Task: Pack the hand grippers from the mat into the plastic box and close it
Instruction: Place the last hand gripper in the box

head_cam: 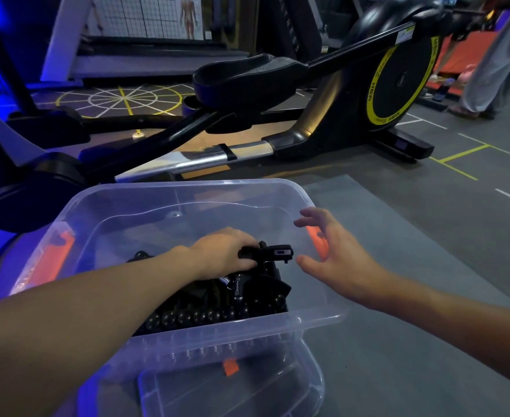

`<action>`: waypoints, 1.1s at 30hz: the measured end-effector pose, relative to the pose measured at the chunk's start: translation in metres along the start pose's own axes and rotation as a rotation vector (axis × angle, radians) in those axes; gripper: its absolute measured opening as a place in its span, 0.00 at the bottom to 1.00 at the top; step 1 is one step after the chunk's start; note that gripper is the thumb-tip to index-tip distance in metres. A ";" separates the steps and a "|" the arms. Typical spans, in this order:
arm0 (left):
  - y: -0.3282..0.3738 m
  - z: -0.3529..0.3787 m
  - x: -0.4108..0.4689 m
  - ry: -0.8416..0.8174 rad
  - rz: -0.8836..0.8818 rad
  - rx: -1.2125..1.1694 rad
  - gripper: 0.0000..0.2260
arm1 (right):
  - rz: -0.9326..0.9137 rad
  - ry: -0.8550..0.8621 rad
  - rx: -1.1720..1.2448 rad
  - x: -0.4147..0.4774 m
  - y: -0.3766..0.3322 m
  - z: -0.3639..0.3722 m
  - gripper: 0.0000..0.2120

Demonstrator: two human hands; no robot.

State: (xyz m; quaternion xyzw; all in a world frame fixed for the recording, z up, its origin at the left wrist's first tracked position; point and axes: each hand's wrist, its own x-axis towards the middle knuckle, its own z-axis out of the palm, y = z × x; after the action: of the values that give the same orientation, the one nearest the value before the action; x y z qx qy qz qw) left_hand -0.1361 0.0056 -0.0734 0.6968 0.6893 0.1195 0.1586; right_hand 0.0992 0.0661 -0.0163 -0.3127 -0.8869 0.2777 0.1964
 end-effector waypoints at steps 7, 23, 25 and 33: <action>-0.016 -0.001 -0.009 0.025 -0.009 -0.076 0.14 | -0.010 0.031 0.034 0.000 0.000 0.000 0.30; 0.008 -0.063 -0.057 0.313 -0.050 -0.041 0.09 | 0.074 0.068 -0.039 -0.001 -0.003 -0.002 0.34; 0.010 -0.078 -0.083 0.358 -0.077 0.034 0.10 | 0.126 0.051 -0.023 -0.002 -0.004 -0.001 0.36; -0.035 -0.093 -0.193 0.401 -0.471 0.326 0.24 | 0.204 0.056 0.013 -0.008 -0.017 0.002 0.43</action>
State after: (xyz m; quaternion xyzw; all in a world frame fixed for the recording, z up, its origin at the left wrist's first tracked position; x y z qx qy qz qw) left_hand -0.2079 -0.1822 0.0090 0.4974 0.8586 0.1024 -0.0701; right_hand 0.0963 0.0492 -0.0087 -0.4076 -0.8428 0.2932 0.1940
